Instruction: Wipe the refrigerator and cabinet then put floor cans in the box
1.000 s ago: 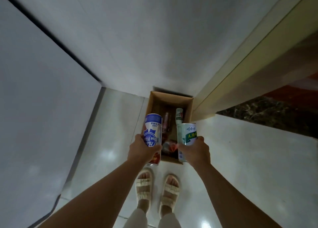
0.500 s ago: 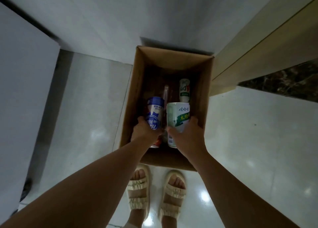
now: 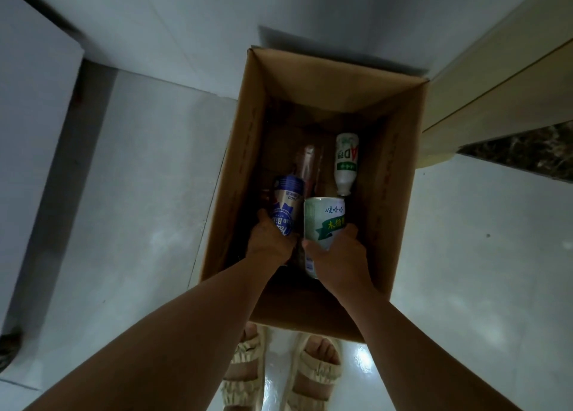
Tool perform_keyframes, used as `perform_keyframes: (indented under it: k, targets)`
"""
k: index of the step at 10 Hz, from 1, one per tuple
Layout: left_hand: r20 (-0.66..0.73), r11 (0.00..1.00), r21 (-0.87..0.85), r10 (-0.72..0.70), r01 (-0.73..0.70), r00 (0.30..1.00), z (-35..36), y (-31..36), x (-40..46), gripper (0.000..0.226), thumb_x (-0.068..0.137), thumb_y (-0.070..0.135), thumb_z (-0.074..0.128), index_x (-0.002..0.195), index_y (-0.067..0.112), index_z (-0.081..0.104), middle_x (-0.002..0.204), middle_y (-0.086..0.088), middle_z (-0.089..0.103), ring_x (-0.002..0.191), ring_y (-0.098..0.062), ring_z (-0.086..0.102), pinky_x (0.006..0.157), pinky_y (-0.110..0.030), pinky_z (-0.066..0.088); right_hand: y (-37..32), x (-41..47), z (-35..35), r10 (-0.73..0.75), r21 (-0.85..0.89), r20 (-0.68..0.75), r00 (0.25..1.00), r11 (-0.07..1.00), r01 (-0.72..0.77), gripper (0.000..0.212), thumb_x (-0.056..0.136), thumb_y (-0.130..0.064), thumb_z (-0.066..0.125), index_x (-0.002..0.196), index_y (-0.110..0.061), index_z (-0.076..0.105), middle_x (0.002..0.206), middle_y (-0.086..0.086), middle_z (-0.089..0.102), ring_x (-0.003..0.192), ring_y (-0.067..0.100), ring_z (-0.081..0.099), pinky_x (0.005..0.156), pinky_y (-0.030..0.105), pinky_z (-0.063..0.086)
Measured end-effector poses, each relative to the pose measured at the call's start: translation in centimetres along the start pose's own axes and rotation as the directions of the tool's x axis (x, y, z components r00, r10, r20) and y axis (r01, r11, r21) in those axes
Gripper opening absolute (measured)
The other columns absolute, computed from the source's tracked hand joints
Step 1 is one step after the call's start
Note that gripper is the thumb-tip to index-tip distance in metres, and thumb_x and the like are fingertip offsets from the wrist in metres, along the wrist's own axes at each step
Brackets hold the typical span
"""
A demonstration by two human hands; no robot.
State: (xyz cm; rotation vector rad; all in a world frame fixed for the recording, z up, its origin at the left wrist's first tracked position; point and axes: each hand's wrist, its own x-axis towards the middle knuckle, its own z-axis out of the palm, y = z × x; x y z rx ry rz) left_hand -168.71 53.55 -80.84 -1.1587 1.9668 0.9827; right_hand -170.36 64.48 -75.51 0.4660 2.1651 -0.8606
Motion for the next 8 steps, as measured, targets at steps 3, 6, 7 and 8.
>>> perform_keyframes:
  k: [3,6,7,8]
  targets:
    - [-0.018,1.000,0.025,0.007,-0.007,1.000,-3.1,-0.1,-3.7,0.076,0.079,0.028,0.069,0.140,0.012,0.028,0.136,-0.011,0.050,0.125,-0.028,0.050,0.101,-0.039,0.043,-0.2,0.1,0.1,0.061,-0.037,-0.002,0.998,0.997,-0.061,0.071,0.083,-0.030,0.069,0.135,-0.005,0.028,0.132,0.016,0.050,0.119,0.032,0.053,0.093,0.042,0.050]
    - [0.035,0.996,0.002,0.090,-0.091,0.995,-4.4,-0.7,-6.2,0.067,0.082,0.029,0.067,0.138,0.014,0.033,0.134,-0.007,0.053,0.122,-0.024,0.052,0.089,-0.025,0.040,0.3,3.1,3.1,0.154,0.006,-0.005,0.988,0.988,-0.154,0.076,0.080,-0.026,0.073,0.136,-0.003,0.027,0.132,0.019,0.048,0.118,0.034,0.052,0.090,0.042,0.048]
    - [0.043,0.995,0.003,0.104,-0.104,0.994,-4.7,-0.8,-6.6,0.066,0.083,0.027,0.066,0.138,0.015,0.032,0.134,-0.007,0.053,0.122,-0.025,0.051,0.090,-0.027,0.041,0.8,2.9,3.0,0.142,-0.024,0.035,0.989,0.990,-0.141,0.086,0.082,-0.028,0.070,0.144,-0.005,0.016,0.140,0.018,0.042,0.124,0.034,0.047,0.097,0.040,0.043]
    - [0.063,0.997,0.015,0.076,-0.077,0.995,-5.6,-0.4,-7.9,0.067,0.082,0.025,0.067,0.137,0.017,0.030,0.134,-0.007,0.052,0.119,-0.026,0.053,0.093,-0.031,0.044,1.0,1.0,2.0,0.073,-0.124,0.088,0.993,0.990,-0.062,0.085,0.087,-0.033,0.063,0.149,-0.011,0.010,0.147,0.013,0.035,0.132,0.031,0.039,0.108,0.039,0.036]
